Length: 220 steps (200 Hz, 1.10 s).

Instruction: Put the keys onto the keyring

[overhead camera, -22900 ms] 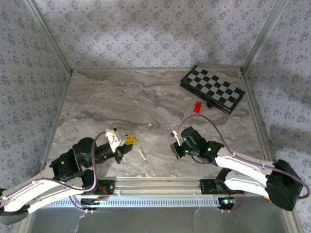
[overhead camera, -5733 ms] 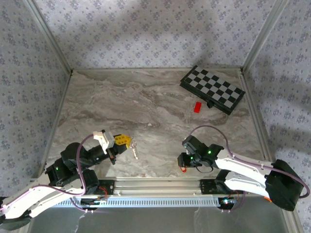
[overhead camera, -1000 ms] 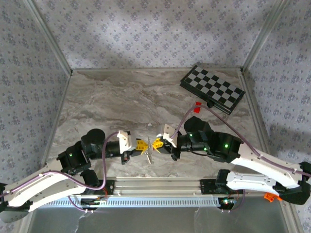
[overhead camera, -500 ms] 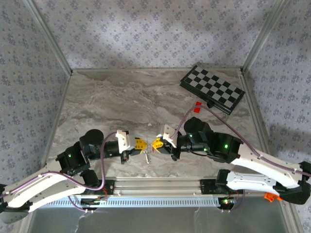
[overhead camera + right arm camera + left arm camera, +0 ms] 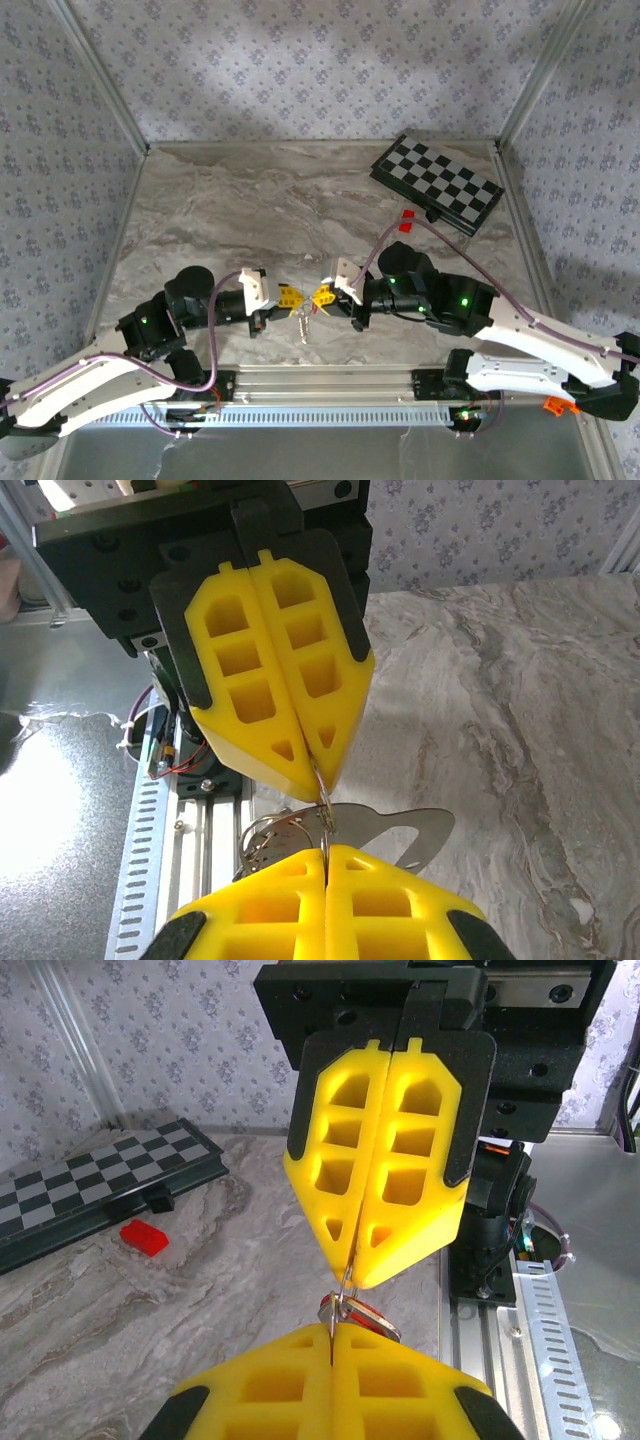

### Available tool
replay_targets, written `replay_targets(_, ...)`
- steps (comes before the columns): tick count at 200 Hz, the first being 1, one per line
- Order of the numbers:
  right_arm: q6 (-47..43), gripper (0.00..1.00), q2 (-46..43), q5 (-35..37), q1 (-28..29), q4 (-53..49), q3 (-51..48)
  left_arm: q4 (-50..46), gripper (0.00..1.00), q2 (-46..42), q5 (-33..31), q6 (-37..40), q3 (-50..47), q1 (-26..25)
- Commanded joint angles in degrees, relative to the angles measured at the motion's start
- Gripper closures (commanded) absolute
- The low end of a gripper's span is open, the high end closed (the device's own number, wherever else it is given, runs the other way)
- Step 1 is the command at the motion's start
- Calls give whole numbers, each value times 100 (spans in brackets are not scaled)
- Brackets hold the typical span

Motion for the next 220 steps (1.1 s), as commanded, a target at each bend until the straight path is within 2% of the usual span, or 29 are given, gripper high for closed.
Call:
replay_targets(1,-74,100,-117,182,36,54,-40,291,100,-97,-14,-41,6,11)
replay_targets(166,-34,100,-41,-111,36,342,-110,350,100,-106,-52,-61,-35,11)
replay_targets(220,-35,100,-78,-15,35,375,-179,358,100,-105,-46,-67,-42,11)
